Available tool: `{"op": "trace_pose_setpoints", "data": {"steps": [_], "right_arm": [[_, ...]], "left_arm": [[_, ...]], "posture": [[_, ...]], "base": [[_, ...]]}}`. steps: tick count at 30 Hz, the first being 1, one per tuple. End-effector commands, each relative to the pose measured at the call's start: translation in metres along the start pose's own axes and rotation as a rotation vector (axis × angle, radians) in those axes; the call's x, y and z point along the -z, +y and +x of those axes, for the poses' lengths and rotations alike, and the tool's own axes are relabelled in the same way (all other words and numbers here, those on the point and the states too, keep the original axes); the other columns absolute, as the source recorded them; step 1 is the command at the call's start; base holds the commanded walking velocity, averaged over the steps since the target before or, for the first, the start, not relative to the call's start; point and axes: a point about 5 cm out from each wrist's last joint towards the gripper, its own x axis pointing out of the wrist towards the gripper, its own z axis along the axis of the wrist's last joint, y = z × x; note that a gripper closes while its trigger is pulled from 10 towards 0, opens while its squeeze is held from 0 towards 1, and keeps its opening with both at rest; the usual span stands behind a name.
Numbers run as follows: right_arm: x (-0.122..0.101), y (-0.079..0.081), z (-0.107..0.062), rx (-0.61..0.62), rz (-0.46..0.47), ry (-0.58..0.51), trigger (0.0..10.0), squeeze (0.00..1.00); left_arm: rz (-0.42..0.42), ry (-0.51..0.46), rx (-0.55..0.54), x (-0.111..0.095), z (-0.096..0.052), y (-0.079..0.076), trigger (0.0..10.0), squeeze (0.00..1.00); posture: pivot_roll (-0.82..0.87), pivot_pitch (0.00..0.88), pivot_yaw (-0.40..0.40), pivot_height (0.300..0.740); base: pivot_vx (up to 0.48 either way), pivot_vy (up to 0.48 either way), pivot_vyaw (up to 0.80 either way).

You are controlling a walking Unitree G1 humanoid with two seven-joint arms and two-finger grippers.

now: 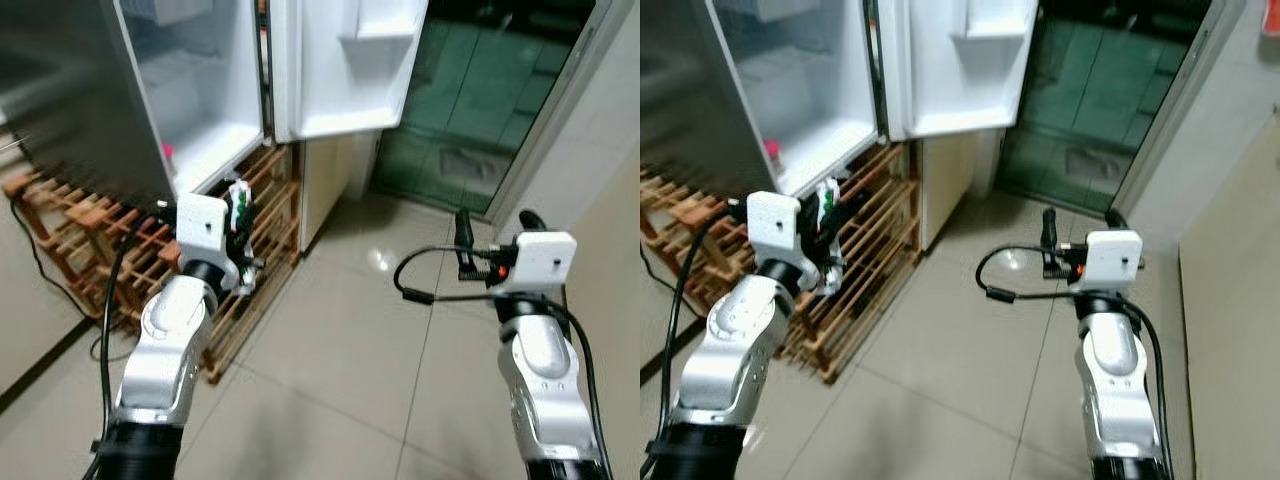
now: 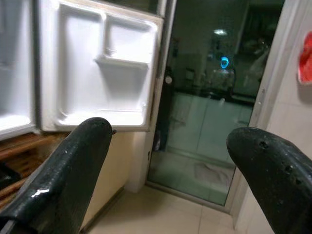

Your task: Restocking fridge

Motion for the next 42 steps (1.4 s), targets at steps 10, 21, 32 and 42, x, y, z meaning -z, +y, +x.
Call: {"op": "trace_pose_setpoints", "data": {"steps": [10,21,32,42], "right_arm": [[0.001,0.006,0.005,-0.015,-0.007,-0.01,10.0,0.09],[0.001,0.004,0.01,-0.008,0.027,-0.006,10.0,0.09],[0.003,0.007,0.011,-0.036,0.018,0.008,10.0,0.09],[0.004,0.004,0.005,-0.028,0.01,0.032,10.0,0.08]], "left_arm": [[0.004,-0.018,-0.032,-0.002,0.006,0.006,10.0,0.0],[-0.008,-0.033,-0.033,-0.001,0.012,0.001,10.0,0.0],[0.043,-0.07,0.009,-0.01,0.014,-0.001,10.0,0.0],[0.083,-0.095,0.085,-0.008,0.007,-0.014,10.0,0.0]], "posture": [[-0.04,0.0,-0.016,0.74],[-0.04,0.0,-0.02,0.74],[-0.04,0.0,-0.023,0.74],[-0.06,0.0,-0.016,0.74]], "base": [[0.459,0.0,0.0],[0.456,0.0,0.0],[0.446,0.0,0.0],[0.439,0.0,0.0]]}}
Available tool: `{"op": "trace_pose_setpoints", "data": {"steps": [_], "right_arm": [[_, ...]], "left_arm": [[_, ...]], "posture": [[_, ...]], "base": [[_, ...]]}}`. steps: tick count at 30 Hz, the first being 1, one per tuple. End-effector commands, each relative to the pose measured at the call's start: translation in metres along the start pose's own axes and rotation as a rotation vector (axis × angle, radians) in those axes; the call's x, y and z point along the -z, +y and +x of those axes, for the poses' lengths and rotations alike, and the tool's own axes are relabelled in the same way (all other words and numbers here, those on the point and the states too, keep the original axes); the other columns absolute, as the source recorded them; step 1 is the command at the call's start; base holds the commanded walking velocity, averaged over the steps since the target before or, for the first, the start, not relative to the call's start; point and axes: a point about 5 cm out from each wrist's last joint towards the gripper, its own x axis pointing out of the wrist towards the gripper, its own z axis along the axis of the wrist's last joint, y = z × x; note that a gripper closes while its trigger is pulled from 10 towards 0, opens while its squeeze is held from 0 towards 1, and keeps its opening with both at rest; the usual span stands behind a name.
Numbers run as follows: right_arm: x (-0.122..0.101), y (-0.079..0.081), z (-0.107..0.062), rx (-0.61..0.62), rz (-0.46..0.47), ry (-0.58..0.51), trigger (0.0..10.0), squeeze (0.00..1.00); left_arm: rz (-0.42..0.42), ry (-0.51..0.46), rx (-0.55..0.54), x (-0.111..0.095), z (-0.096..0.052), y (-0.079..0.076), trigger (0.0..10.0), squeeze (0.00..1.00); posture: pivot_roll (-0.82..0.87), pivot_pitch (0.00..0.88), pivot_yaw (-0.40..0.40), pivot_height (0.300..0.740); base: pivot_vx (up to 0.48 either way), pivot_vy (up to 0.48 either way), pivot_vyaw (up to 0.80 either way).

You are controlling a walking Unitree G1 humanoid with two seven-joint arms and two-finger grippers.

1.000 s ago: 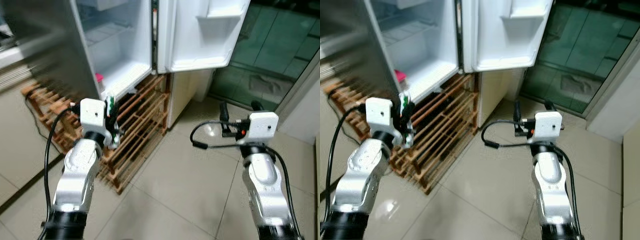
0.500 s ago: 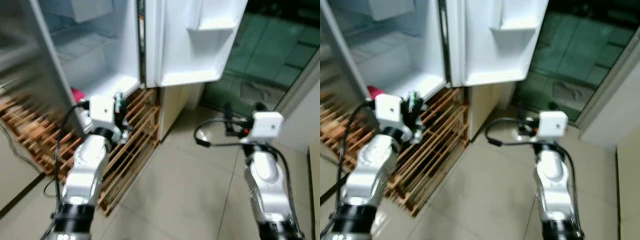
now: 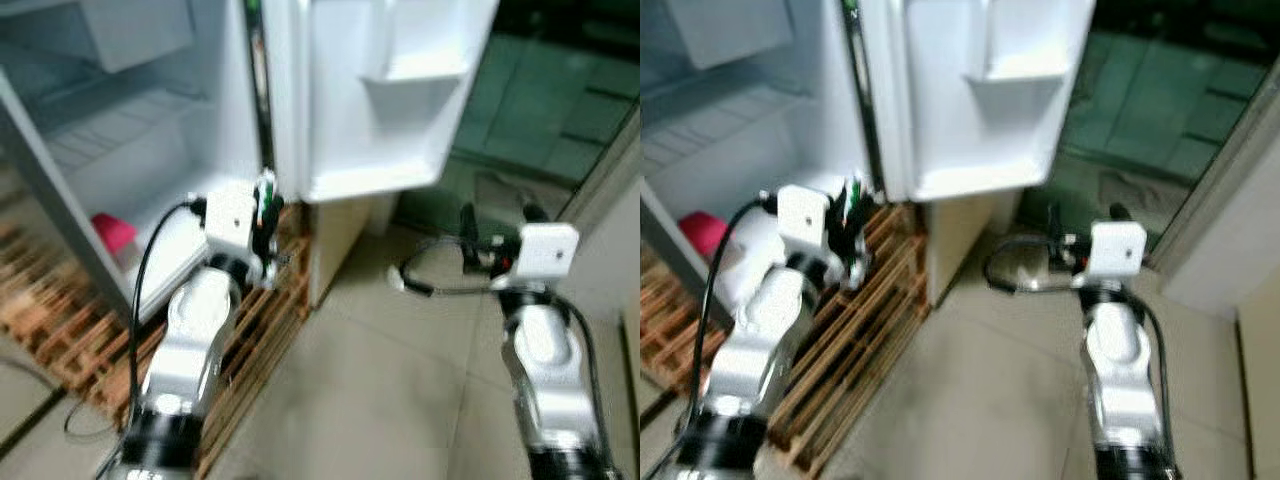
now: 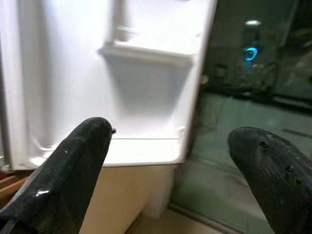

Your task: Restocking fridge

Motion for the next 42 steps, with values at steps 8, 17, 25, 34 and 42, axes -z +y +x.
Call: {"op": "trace_pose_setpoints", "data": {"steps": [8,17,25,34,42], "right_arm": [[0.002,-0.013,-0.02,0.047,0.017,0.046,10.0,0.09],[-0.006,-0.015,-0.02,0.034,-0.028,0.032,10.0,0.09],[-0.005,-0.02,-0.02,0.077,-0.013,0.024,10.0,0.1],[0.0,-0.026,-0.03,0.145,-0.007,0.01,10.0,0.09],[0.0,-0.026,-0.028,0.138,-0.028,0.012,10.0,0.11]], "left_arm": [[0.023,0.035,0.073,0.007,-0.021,-0.003,10.0,0.0],[0.043,-0.046,0.11,-0.015,-0.015,-0.018,10.0,0.0],[0.008,-0.031,-0.012,-0.01,-0.01,-0.001,10.0,0.0],[0.045,-0.116,-0.126,-0.006,-0.021,0.0,10.0,0.0],[0.07,-0.132,0.042,-0.014,-0.012,-0.02,10.0,0.0]], "posture": [[-0.07,0.0,0.004,0.74],[-0.07,0.0,-0.002,0.74],[-0.07,0.0,0.01,0.74],[-0.08,0.0,0.008,0.74],[-0.08,0.0,0.013,0.74]], "base": [[0.439,0.0,0.0],[0.439,0.0,-0.11],[0.0,0.0,-0.8],[0.0,0.0,-0.78],[0.0,0.0,-0.69]]}}
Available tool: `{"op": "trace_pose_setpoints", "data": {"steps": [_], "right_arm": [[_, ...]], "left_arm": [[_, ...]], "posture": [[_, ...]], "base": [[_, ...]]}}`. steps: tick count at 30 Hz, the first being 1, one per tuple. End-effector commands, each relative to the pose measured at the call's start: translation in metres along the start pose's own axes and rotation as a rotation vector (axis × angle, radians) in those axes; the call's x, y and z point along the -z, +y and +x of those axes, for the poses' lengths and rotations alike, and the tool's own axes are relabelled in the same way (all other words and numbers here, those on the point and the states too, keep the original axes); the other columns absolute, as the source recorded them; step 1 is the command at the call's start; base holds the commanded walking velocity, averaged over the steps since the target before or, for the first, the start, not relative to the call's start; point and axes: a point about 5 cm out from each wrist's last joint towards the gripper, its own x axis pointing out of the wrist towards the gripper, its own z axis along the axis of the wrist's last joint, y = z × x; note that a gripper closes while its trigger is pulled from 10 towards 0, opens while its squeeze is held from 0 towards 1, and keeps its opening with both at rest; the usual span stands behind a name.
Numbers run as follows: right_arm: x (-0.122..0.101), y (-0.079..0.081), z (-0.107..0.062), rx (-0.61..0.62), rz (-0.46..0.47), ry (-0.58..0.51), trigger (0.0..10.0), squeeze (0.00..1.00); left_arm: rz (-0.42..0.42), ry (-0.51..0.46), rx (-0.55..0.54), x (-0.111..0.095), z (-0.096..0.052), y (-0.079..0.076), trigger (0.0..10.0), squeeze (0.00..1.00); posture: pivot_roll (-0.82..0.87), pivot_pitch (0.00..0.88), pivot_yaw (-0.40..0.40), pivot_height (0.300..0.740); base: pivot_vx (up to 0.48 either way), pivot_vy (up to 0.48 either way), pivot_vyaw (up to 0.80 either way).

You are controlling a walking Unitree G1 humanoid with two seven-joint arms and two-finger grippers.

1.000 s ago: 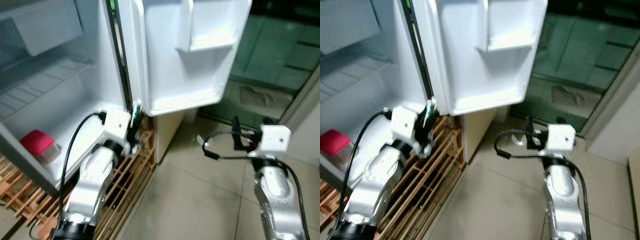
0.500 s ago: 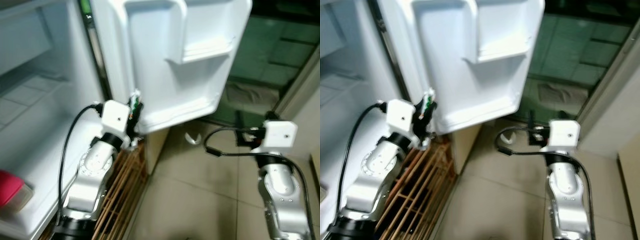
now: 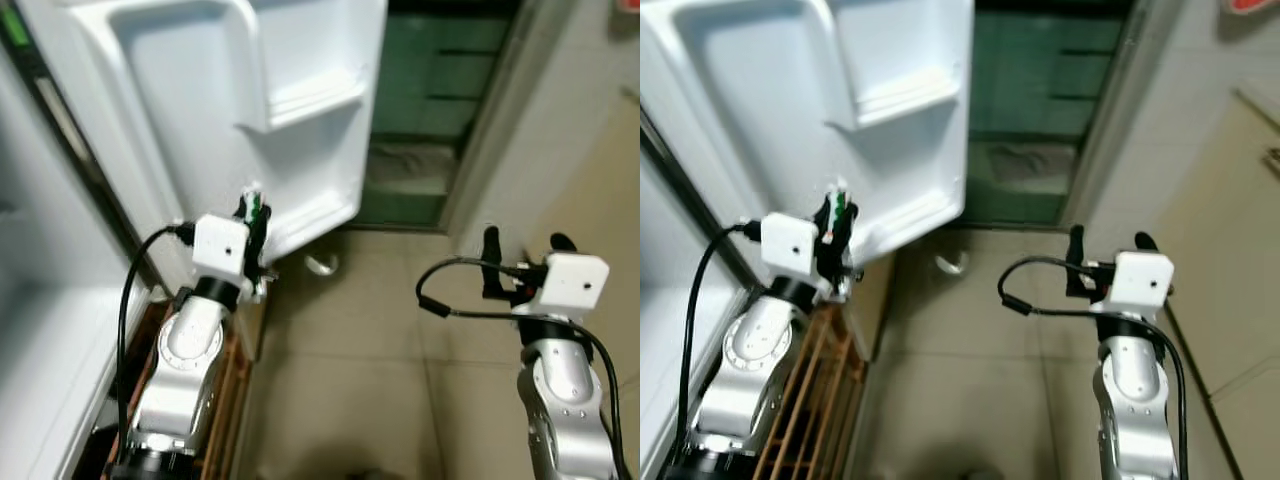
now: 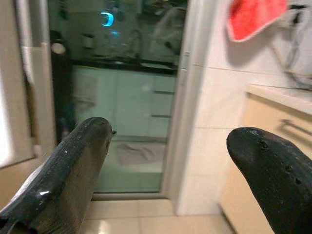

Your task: Restocking fridge

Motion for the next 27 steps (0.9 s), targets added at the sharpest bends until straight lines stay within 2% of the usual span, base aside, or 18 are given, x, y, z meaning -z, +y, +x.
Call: {"op": "trace_pose_setpoints", "data": {"steps": [1,5,7,8,11,16,19,24,25,27], "right_arm": [[0.0,0.001,0.001,-0.007,-0.002,-0.004,10.0,0.11],[0.0,0.003,0.001,-0.015,-0.011,-0.006,10.0,0.1],[-0.001,0.008,0.003,-0.032,-0.011,-0.011,10.0,0.1],[-0.001,0.008,0.003,-0.032,-0.011,-0.011,10.0,0.1],[-0.002,0.01,0.006,-0.042,-0.01,-0.016,10.0,0.1],[-0.003,0.009,0.009,-0.038,-0.017,-0.016,10.0,0.1],[-0.004,0.009,0.009,-0.038,-0.022,-0.027,10.0,0.1],[-0.003,0.011,0.011,-0.053,-0.016,-0.021,10.0,0.1],[-0.002,0.012,0.012,-0.06,-0.014,-0.021,10.0,0.1],[-0.002,0.013,0.013,-0.062,-0.013,-0.021,10.0,0.1]], "left_arm": [[0.007,-0.022,0.058,-0.009,0.007,-0.007,10.0,0.0],[0.037,0.0,0.086,-0.006,0.012,-0.009,10.0,0.0],[0.106,0.03,0.145,-0.001,0.029,-0.011,10.0,0.0],[0.106,0.03,0.145,-0.001,0.029,-0.011,10.0,0.0],[0.1,-0.008,0.163,-0.01,0.041,-0.011,10.0,0.0],[0.056,-0.007,0.165,-0.01,0.045,-0.013,10.0,0.0],[0.066,-0.006,0.181,-0.008,0.049,-0.015,10.0,0.0],[0.145,-0.023,0.233,-0.01,0.059,-0.019,10.0,0.0],[0.215,-0.019,0.262,-0.01,0.067,-0.019,10.0,0.0],[0.233,-0.016,0.268,-0.01,0.07,-0.019,10.0,0.0]], "posture": [[-0.08,0.0,0.013,0.74],[-0.09,0.0,0.017,0.74],[-0.09,0.0,0.015,0.74],[-0.09,0.0,0.015,0.74],[-0.09,0.0,0.014,0.74],[-0.1,0.0,0.022,0.74],[-0.1,0.0,0.022,0.74],[-0.11,0.0,0.022,0.74],[-0.11,0.0,0.017,0.74],[-0.11,0.0,0.017,0.74]], "base": [[0.0,0.0,0.0],[0.0,0.0,0.0],[0.0,0.0,0.0],[0.0,0.0,0.0],[0.0,0.0,0.0],[0.0,0.0,-0.72],[0.0,0.0,0.0],[0.0,0.0,0.0],[0.0,0.0,0.0],[0.0,0.0,0.0]]}}
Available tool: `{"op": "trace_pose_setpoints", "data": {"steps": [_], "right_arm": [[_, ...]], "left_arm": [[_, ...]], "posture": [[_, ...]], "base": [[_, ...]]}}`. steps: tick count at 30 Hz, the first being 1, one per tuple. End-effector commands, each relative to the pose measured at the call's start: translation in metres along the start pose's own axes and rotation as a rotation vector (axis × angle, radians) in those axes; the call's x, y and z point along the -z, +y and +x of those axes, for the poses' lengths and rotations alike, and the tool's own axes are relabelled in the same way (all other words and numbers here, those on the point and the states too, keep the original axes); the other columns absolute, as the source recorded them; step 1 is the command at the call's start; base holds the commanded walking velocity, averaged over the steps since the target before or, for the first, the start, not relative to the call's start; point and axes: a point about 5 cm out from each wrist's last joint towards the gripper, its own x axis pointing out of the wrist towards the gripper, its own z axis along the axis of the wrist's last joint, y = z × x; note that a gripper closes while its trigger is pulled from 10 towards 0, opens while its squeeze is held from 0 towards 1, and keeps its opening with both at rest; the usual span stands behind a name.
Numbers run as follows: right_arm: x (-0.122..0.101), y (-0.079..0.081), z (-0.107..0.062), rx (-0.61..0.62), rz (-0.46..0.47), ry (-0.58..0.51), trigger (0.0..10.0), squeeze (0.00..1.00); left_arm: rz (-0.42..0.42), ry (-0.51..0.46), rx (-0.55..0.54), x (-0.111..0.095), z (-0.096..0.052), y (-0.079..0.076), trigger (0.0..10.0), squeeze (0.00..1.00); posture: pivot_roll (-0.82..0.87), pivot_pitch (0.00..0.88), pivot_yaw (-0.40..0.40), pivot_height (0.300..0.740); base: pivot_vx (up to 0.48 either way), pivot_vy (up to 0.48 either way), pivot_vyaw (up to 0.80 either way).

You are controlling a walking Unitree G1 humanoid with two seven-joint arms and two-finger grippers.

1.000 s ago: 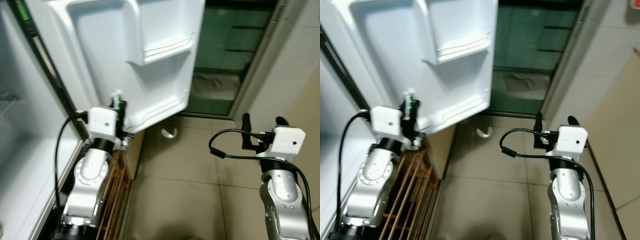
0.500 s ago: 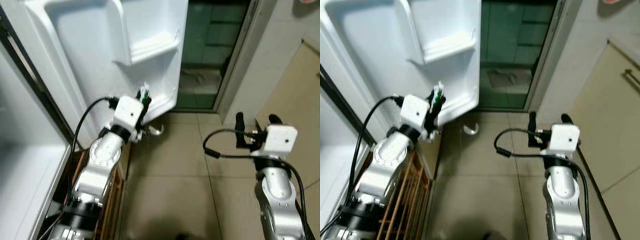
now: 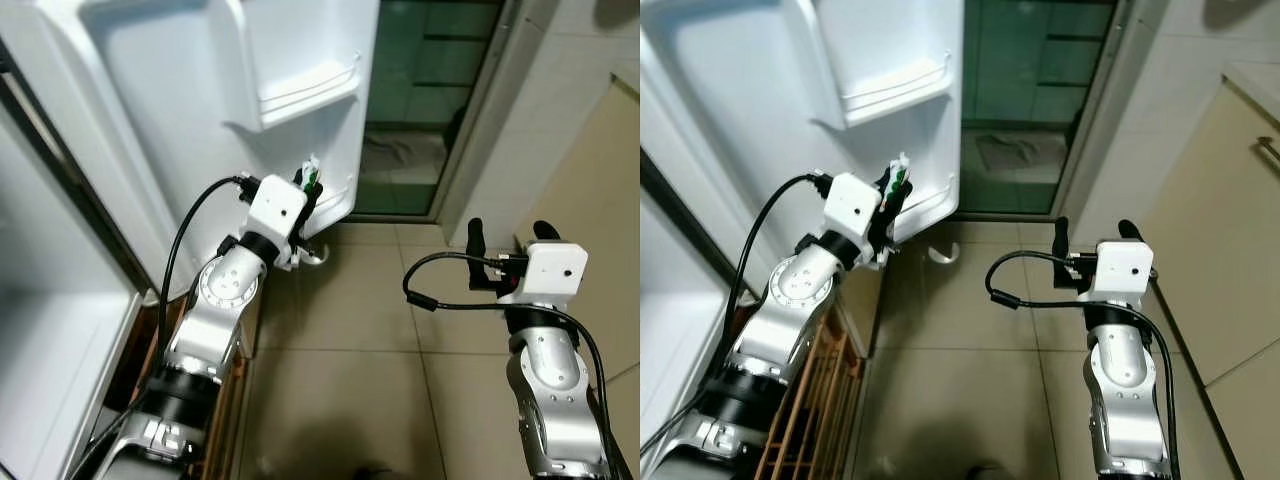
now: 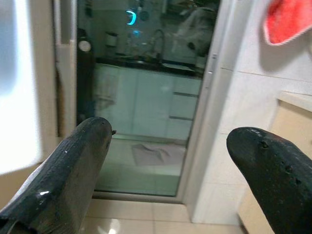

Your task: Restocking fridge

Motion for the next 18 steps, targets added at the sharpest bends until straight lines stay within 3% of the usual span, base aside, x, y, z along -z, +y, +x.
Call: {"op": "trace_pose_setpoints", "data": {"steps": [1,6,8,9,10,11,12,13,18], "right_arm": [[0.0,0.0,0.002,-0.003,0.001,-0.007,10.0,0.1],[-0.002,0.004,0.002,-0.012,0.008,-0.015,10.0,0.1],[-0.003,0.005,-0.001,-0.015,0.011,-0.018,10.0,0.1],[-0.003,0.005,-0.001,-0.015,0.011,-0.018,10.0,0.1],[-0.002,0.007,-0.006,-0.015,0.014,-0.011,10.0,0.1],[-0.002,0.008,-0.008,-0.016,0.014,-0.009,10.0,0.1],[-0.002,0.008,-0.008,-0.016,0.014,-0.009,10.0,0.1],[-0.002,0.009,-0.013,-0.018,0.014,-0.005,10.0,0.1],[-0.003,0.013,-0.027,-0.014,0.016,0.006,10.0,0.1]], "left_arm": [[0.05,-0.013,0.032,-0.003,0.007,-0.002,10.0,0.0],[0.145,-0.031,0.059,-0.008,0.022,-0.003,10.0,0.0],[0.269,-0.064,0.105,-0.013,0.032,-0.009,10.0,0.0],[0.269,-0.064,0.105,-0.013,0.032,-0.009,10.0,0.0],[0.439,-0.113,0.171,-0.019,0.039,-0.02,10.0,0.0],[0.501,-0.128,0.193,-0.021,0.041,-0.025,10.0,0.0],[0.501,-0.128,0.193,-0.021,0.041,-0.025,10.0,0.0],[0.602,-0.161,0.234,-0.023,0.045,-0.031,10.0,0.0],[0.701,-0.199,0.288,-0.022,0.046,-0.037,10.0,0.0]], "posture": [[-0.11,0.0,0.018,0.74],[-0.12,0.0,0.029,0.74],[-0.13,0.006,0.04,0.74],[-0.13,0.006,0.04,0.74],[-0.14,0.023,0.05,0.74],[-0.14,0.027,0.053,0.74],[-0.14,0.027,0.053,0.74],[-0.15,0.041,0.064,0.74],[-0.17,0.091,0.097,0.74]], "base": [[0.0,0.0,0.0],[0.0,0.0,0.0],[0.0,0.0,0.0],[0.0,0.0,0.0],[0.0,0.0,0.0],[0.0,0.0,0.0],[0.0,0.0,0.0],[0.0,0.0,0.0],[0.0,0.0,0.0]]}}
